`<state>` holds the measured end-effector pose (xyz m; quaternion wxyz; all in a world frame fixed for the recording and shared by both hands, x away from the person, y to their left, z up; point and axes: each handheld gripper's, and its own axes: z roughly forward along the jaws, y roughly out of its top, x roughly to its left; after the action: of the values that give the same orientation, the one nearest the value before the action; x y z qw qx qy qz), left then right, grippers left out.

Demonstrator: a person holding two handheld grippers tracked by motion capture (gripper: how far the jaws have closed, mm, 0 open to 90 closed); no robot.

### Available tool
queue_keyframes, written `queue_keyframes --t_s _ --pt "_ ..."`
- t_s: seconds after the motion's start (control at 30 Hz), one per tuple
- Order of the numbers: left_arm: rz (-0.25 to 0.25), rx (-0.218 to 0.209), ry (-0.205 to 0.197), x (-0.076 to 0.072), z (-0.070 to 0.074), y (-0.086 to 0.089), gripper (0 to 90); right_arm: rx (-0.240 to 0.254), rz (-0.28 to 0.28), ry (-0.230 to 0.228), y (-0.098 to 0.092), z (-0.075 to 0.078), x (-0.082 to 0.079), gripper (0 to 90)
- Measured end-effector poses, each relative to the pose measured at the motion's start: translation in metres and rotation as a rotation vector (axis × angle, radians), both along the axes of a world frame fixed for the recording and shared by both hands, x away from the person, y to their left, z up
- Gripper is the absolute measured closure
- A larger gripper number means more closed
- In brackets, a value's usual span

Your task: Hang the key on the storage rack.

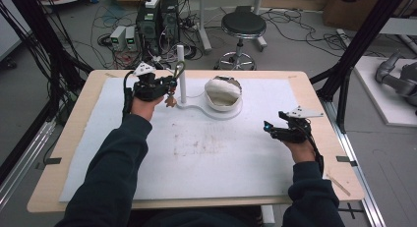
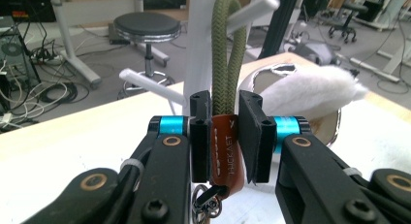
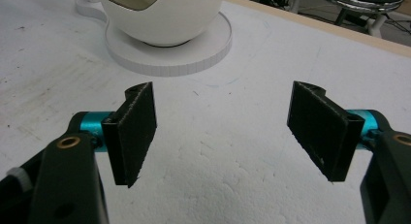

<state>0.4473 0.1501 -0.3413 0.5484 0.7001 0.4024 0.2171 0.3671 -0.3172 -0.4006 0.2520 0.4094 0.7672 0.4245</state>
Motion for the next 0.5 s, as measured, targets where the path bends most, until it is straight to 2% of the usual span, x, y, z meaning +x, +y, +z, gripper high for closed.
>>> queue_keyframes --t_s 0.23,0.37,0.4,0.43,0.47,0.5 --pt "0.009 0.017 0.032 0.003 -0.007 -0.001 75.0 0.0 -0.001 0.001 -0.002 -0.001 0.0 26.5" --pt "0.006 -0.002 0.048 0.001 -0.012 0.002 73.1 0.006 -0.002 -0.001 -0.002 0.0 -0.001 26.5" --pt "0.008 -0.011 0.054 0.001 -0.013 0.003 65.7 0.006 -0.005 0.002 -0.002 0.0 -0.001 26.6" --pt "0.009 -0.016 0.059 0.0 -0.014 0.005 65.7 0.006 -0.005 0.002 -0.002 0.0 -0.001 26.6" --pt "0.009 -0.022 0.06 -0.002 -0.015 0.007 59.6 0.004 -0.001 0.0 -0.002 0.0 -0.001 26.6" --pt "0.013 -0.032 0.059 -0.004 -0.016 0.009 59.6 0.004 -0.001 0.0 -0.002 0.0 -0.001 26.6"
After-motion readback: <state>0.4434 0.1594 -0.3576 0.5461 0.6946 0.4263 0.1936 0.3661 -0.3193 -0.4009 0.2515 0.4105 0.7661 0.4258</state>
